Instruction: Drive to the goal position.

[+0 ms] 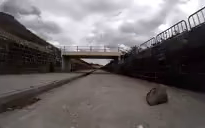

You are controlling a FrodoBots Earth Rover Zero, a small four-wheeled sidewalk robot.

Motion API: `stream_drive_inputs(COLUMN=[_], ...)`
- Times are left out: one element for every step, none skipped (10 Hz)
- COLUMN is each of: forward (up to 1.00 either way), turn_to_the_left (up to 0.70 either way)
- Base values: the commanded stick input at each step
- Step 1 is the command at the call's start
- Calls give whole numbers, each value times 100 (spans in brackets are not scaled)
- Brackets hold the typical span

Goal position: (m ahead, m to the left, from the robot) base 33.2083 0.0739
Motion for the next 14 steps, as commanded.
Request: stream_drive_inputs(forward=[70,70,70,70,70,70,70,70,70,70,70,70,70,70], turn_to_the_left=[0,0,0,0,0,0,0,0,0,0,0,0,0,0])
